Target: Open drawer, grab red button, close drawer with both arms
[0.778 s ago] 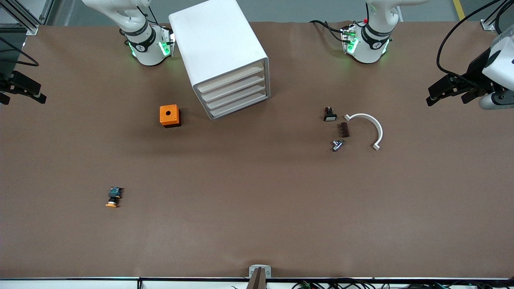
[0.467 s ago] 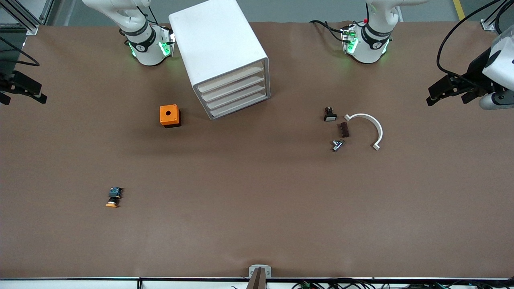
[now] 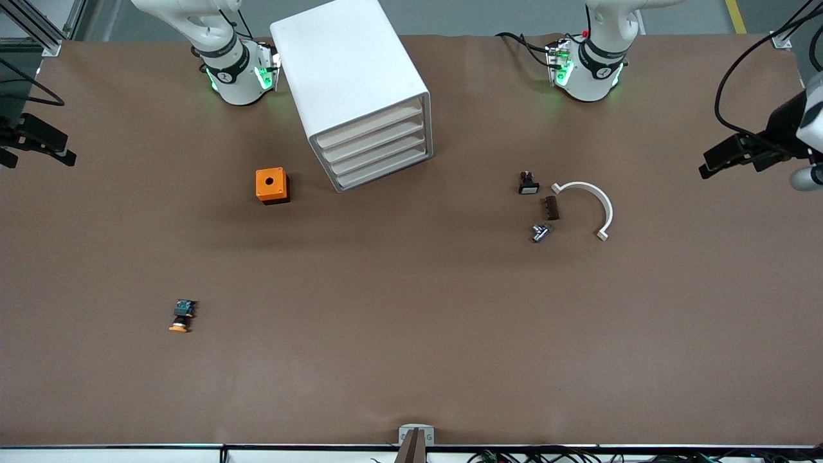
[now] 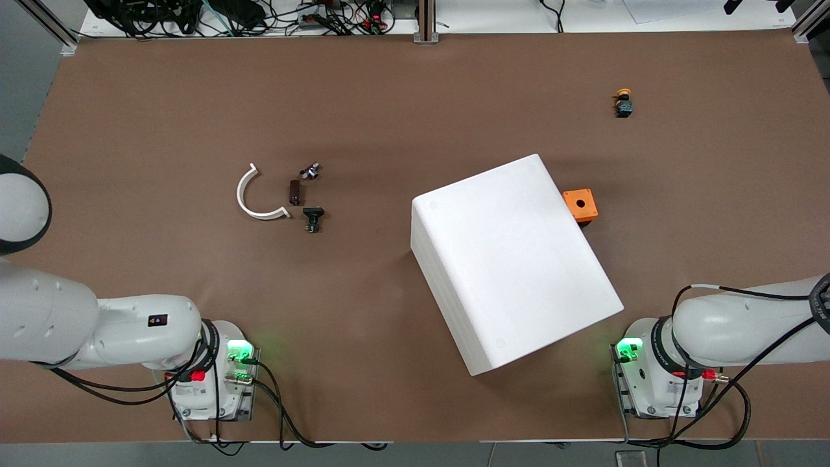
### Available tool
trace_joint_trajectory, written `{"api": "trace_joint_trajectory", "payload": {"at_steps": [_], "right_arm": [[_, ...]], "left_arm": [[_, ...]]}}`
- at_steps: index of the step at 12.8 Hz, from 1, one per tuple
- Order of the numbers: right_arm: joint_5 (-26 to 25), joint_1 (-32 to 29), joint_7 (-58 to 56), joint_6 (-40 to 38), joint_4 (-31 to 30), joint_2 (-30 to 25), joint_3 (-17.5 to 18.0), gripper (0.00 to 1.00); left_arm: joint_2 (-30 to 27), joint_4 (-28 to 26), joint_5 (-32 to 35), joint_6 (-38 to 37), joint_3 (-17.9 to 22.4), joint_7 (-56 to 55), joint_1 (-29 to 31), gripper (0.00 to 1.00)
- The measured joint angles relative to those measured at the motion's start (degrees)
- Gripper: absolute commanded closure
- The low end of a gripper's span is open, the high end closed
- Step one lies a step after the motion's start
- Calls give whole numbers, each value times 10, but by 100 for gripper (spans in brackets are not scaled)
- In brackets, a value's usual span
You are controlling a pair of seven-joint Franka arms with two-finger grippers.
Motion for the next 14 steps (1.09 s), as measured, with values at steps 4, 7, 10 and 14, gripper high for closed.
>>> {"api": "trace_joint_trajectory", "payload": {"at_steps": [4, 7, 10, 14], "right_arm": [[0, 0, 0, 33, -1, 15, 0, 0], [-6, -1, 0, 59, -1, 55, -2, 0], [-8, -11, 0, 68, -1, 80, -6, 0], [-19, -23, -3, 80, -1, 103, -7, 0]], "left_arm": [[68, -1, 0, 1, 1, 0, 19, 0], [128, -1, 0, 4, 1, 0, 24, 0], [164, 0, 0, 5, 0, -24, 20, 0], [217, 0, 7, 5, -6, -161, -45, 0]]}}
